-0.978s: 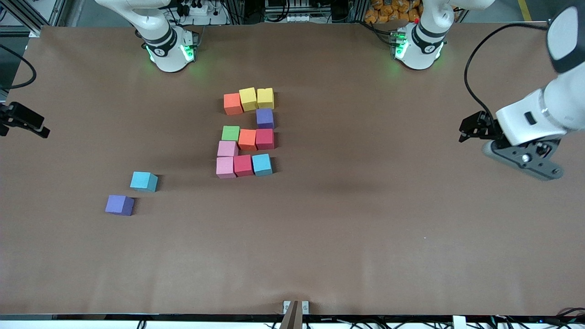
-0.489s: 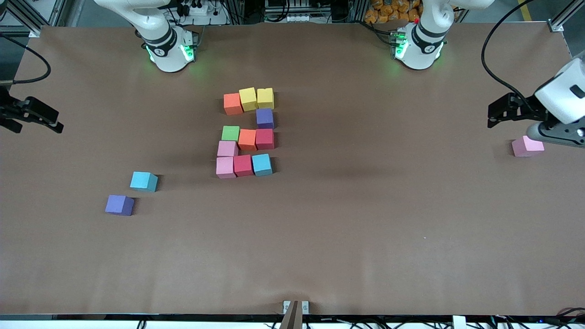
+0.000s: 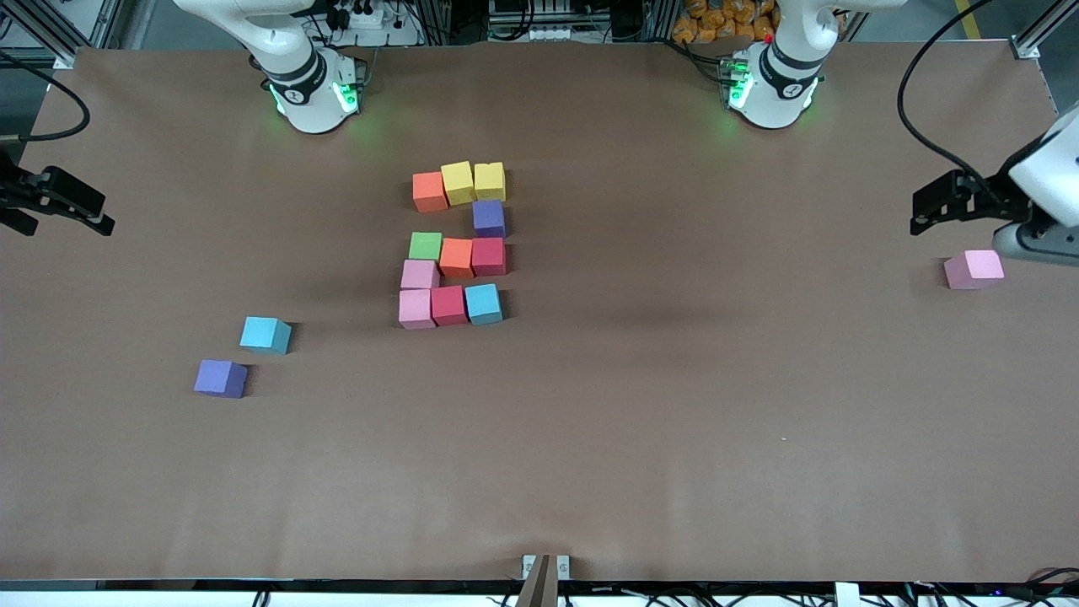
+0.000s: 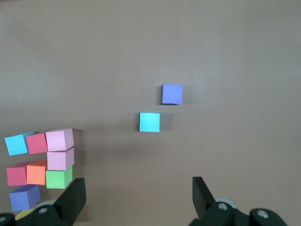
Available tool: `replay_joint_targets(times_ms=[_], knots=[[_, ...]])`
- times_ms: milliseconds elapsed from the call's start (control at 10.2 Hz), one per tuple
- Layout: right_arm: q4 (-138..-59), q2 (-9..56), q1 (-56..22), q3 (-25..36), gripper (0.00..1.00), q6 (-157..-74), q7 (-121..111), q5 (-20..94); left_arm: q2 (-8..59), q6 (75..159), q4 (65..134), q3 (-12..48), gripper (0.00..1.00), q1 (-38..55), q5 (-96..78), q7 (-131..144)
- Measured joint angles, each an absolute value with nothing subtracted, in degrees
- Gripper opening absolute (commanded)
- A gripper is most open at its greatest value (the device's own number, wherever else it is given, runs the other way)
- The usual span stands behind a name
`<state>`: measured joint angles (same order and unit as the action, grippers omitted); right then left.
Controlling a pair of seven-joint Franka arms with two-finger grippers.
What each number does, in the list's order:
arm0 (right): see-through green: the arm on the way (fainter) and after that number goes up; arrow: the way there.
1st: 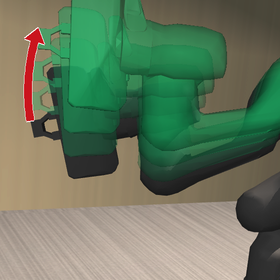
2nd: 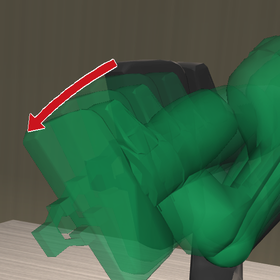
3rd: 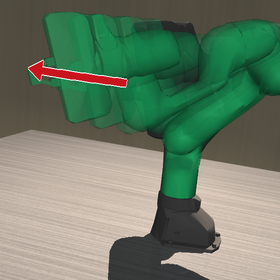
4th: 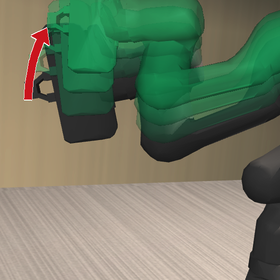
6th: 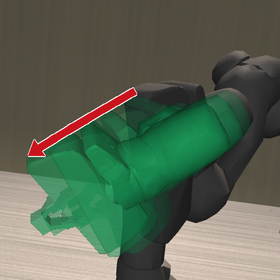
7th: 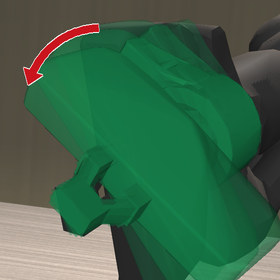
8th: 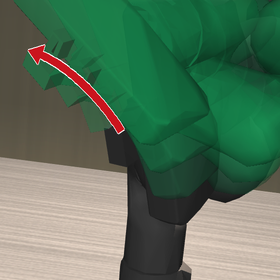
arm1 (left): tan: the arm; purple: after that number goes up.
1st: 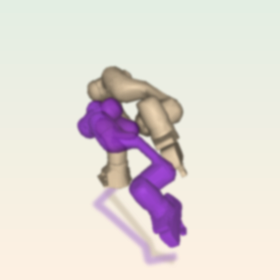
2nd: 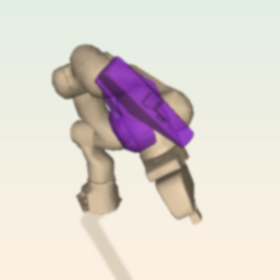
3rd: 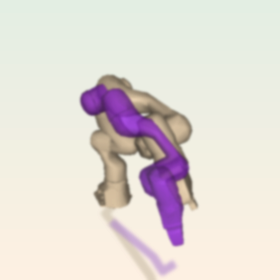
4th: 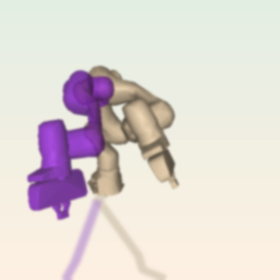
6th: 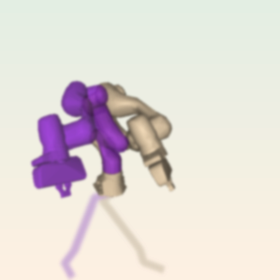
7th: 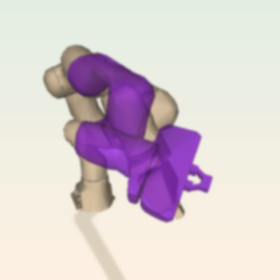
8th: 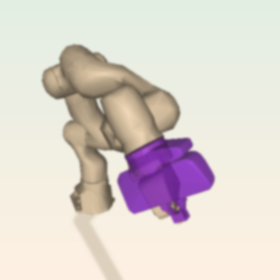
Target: Form number 2 with 11 blocks
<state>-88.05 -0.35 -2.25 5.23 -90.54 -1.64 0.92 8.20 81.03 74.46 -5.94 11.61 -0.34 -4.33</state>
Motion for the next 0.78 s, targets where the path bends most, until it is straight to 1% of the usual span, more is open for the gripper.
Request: replay_joint_targets(times_ms=[196,489,782], knots=[[-88.05,-0.50,-2.25,5.25,1.00,-90.94,-1.64,0.92,6.55,80.96,74.47,-5.16,1.00,9.92,-0.33,-3.34],[-88.12,-1.01,-3.28,5.07,1.00,-90.86,-1.77,0.95,6.01,80.95,74.49,-1.56,1.00,5.30,-0.33,-3.18],[-88.28,-1.01,-4.56,5.04,1.00,-90.86,-1.77,0.95,6.01,80.95,74.53,-1.26,1.00,4.45,-0.33,-3.18]])
